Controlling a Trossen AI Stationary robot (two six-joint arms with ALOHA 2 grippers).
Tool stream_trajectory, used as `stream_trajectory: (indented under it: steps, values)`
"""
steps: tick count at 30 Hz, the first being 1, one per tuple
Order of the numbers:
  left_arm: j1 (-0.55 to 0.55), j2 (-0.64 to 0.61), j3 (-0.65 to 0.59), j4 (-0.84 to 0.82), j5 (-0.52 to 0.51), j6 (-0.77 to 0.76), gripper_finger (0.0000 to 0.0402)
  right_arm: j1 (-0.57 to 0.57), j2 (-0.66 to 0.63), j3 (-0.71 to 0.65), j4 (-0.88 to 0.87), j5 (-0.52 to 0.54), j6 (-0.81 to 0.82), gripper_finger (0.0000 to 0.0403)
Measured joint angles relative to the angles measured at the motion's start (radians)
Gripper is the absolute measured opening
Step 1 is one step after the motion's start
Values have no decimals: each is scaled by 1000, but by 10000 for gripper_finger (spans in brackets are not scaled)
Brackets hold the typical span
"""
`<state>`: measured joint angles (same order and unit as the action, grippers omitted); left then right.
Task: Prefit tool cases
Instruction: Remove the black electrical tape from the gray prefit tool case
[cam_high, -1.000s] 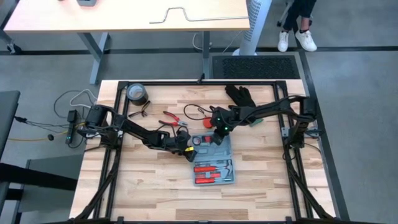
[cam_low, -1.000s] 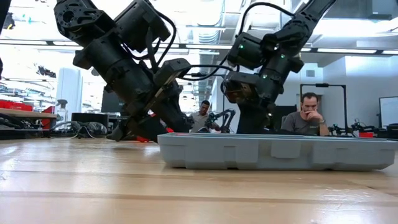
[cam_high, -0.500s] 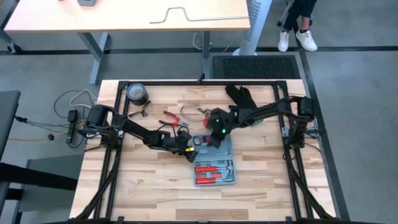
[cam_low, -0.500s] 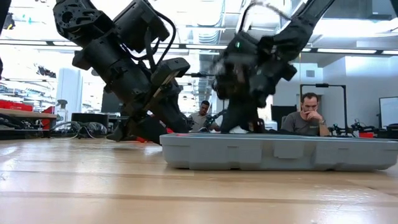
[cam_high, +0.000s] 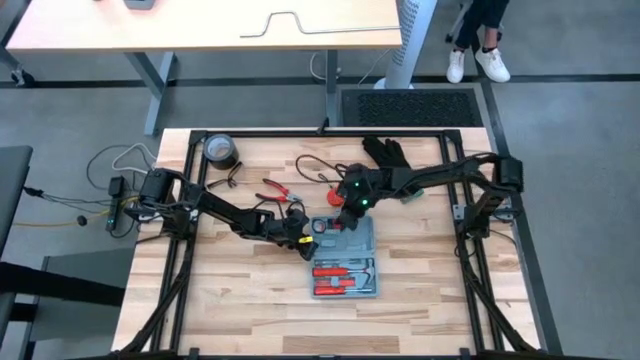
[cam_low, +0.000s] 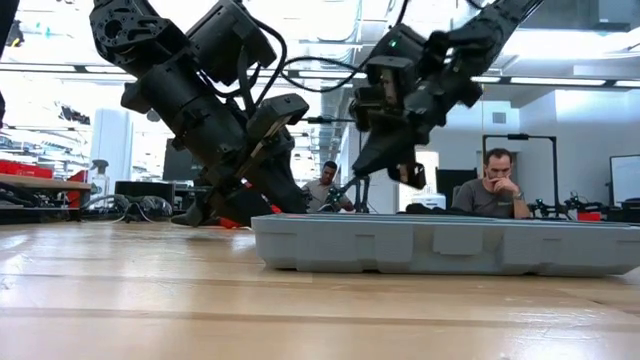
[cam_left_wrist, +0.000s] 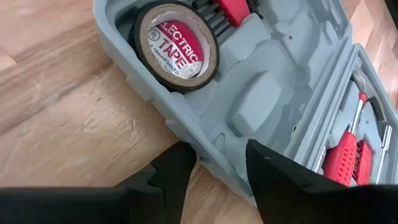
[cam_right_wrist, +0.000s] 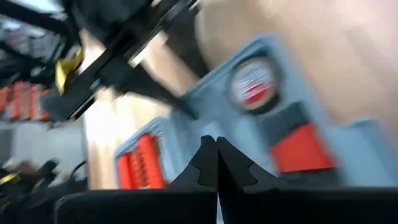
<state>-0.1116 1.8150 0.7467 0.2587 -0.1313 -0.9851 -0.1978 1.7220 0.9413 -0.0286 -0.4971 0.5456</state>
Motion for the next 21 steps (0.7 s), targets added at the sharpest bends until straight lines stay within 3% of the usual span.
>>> stream_trajectory:
  steps: [4, 8, 14, 17, 21]
  values:
    - [3, -35, -1, 1, 30, 53, 150, 17, -53, -4, -117, 63, -52, 0]
    - [3, -95, 12, -100, 25, 221, 139, 51, -75, -63, -130, 154, -31, 2]
    - [3, -105, 176, -438, -22, 577, 127, 101, -94, -187, 85, 177, 95, 37]
    - [8, -108, 225, -461, -76, 659, 133, 116, -94, -208, 125, 189, 115, 52]
    - [32, -108, 242, -463, -46, 723, 142, 120, -79, -212, 103, 204, 125, 56]
